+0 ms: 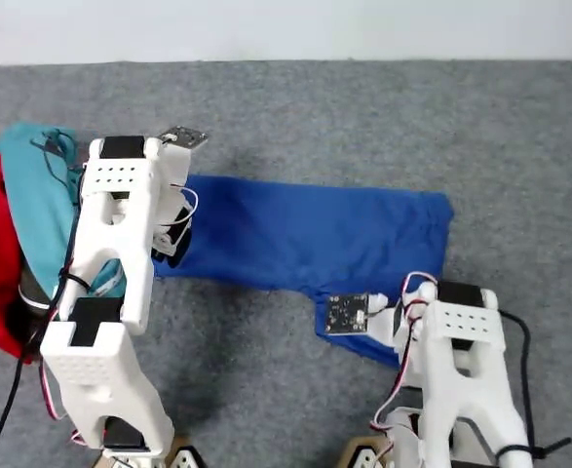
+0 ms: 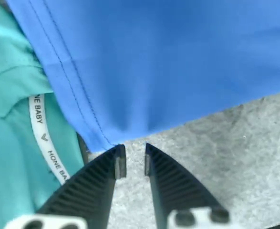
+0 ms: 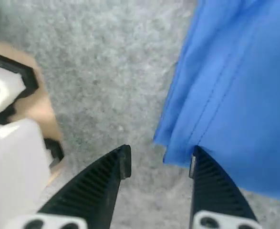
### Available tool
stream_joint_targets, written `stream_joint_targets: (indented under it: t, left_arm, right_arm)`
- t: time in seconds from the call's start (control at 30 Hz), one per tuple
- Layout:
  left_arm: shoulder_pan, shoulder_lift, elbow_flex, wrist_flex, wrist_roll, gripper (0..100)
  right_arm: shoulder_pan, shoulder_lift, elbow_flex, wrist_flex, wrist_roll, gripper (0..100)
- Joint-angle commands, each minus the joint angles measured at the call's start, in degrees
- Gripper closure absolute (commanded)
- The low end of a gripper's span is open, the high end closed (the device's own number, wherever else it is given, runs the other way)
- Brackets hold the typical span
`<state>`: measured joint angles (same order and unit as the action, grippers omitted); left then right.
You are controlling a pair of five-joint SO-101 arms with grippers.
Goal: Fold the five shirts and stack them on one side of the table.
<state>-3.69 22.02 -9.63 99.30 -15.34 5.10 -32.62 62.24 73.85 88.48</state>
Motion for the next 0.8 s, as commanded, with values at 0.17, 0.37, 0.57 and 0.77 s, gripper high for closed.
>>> stream_joint_targets:
  t: [0.17,0.37,0.57,0.77]
  left_arm:
    - [0.4,-1.2,-0.1,1.0,0.3,93]
    - [0.4,-1.2,-0.1,1.0,0.3,93]
    - [0.5,-1.2,-0.1,1.0,0.3,93]
    - [0.6,-1.2,-0.1,1.0,0.3,93]
  right_arm:
    - [-0.5,-1.4,11.4,-19.5,0.5,79.2]
    - [-0.7,-1.4,12.8,-24.0,0.5,99.8]
    - [-0.7,-1.5,7.2,-16.4,-3.3,98.7]
    - [-0.7,-1.4,-6.8,-10.1,-10.8,98.6]
